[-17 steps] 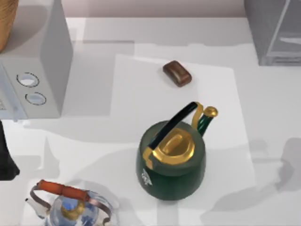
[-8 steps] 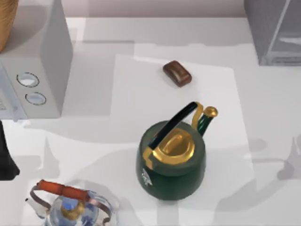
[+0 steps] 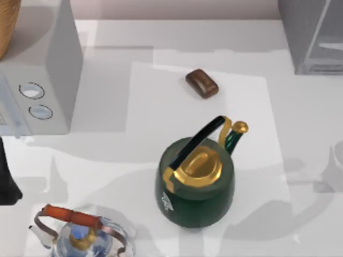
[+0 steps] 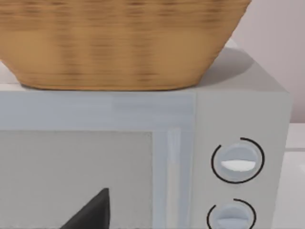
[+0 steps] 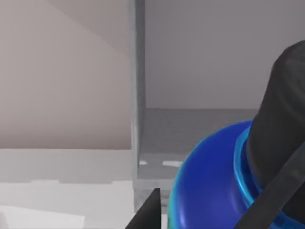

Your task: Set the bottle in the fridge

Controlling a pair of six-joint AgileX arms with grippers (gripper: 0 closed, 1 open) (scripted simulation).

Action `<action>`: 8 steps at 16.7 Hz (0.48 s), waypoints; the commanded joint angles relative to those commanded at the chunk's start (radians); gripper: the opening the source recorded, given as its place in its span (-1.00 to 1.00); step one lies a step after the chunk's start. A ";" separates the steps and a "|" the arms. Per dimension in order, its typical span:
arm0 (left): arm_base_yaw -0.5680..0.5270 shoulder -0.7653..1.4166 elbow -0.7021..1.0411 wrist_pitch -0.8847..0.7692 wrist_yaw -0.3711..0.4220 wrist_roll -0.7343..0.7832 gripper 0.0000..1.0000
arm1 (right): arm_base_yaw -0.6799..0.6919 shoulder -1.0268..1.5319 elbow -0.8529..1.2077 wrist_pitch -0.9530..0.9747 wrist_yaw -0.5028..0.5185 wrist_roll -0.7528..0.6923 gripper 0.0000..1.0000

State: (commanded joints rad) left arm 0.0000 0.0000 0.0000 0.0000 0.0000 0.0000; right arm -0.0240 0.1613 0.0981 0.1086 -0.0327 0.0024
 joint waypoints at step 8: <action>0.000 0.000 0.000 0.000 0.000 0.000 1.00 | -0.101 0.753 0.350 0.403 -0.093 0.016 -0.98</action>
State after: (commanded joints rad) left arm 0.0000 0.0000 0.0000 0.0000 0.0000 0.0000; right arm -0.1253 0.9145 0.4486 0.5119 -0.1261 0.0188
